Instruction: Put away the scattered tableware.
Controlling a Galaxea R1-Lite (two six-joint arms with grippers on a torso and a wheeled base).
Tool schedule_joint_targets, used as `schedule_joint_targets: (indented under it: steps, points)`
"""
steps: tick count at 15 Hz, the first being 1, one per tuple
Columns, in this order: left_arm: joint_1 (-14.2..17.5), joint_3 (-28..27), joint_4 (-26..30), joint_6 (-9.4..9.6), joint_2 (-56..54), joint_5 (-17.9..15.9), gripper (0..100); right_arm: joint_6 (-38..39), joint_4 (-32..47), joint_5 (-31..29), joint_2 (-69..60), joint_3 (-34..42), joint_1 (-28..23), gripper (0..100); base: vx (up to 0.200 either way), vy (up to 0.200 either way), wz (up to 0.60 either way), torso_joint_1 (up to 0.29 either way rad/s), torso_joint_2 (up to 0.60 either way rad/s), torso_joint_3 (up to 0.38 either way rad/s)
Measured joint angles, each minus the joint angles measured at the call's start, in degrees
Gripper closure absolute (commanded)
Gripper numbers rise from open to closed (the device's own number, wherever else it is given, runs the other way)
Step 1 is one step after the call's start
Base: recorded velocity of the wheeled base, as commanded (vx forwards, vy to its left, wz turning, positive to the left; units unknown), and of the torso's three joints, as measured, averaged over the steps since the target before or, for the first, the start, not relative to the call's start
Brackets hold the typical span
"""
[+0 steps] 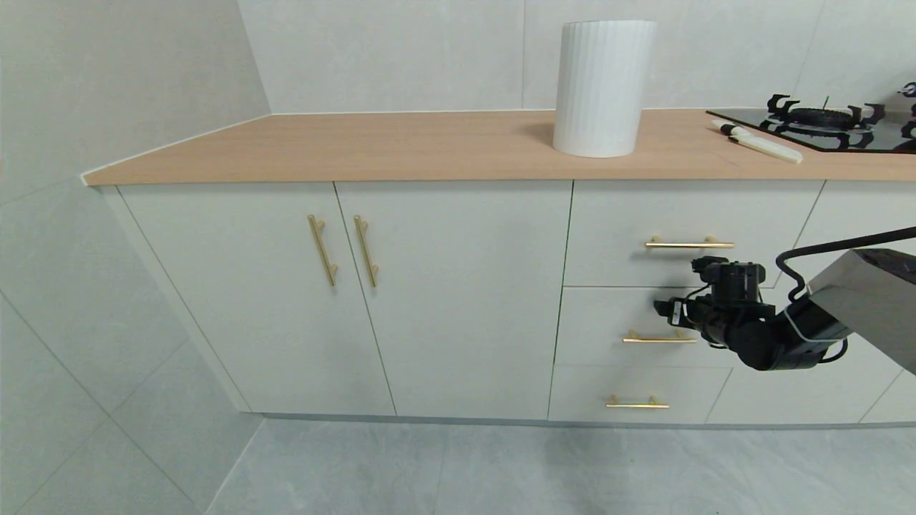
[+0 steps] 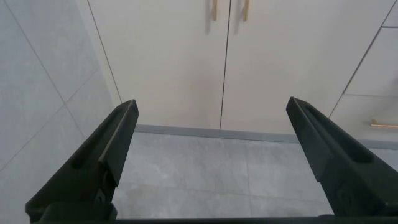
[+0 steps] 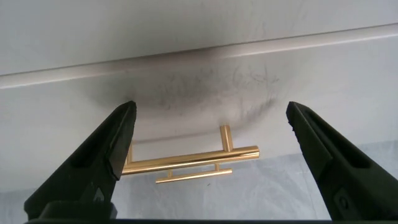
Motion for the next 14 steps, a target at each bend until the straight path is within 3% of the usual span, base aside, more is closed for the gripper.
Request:
schedule_joint_targets:
  steps: [3, 5, 11, 14]
  points:
    - [0.0, 0.0, 0.0, 0.0, 0.0, 0.0, 0, 0.1, -0.1, 0.0, -2.5, 2.7, 0.0, 0, 0.0, 0.0, 0.0, 0.0, 0.0, 0.0]
    - [0.0, 0.0, 0.0, 0.0, 0.0, 0.0, 0, 0.1, -0.7, 0.0, -7.7, 8.6, -0.1, 0, 0.0, 0.0, 0.0, 0.0, 0.0, 0.0]
    - [0.0, 0.0, 0.0, 0.0, 0.0, 0.0, 0, -2.6, -13.6, -5.4, -35.3, 37.4, 0.5, 0, 0.0, 0.0, 0.0, 0.0, 0.0, 0.0]
    - [0.0, 0.0, 0.0, 0.0, 0.0, 0.0, 0, -6.0, -15.6, -7.1, -54.9, 50.7, 0.6, 0, 0.0, 0.0, 0.0, 0.0, 0.0, 0.0]
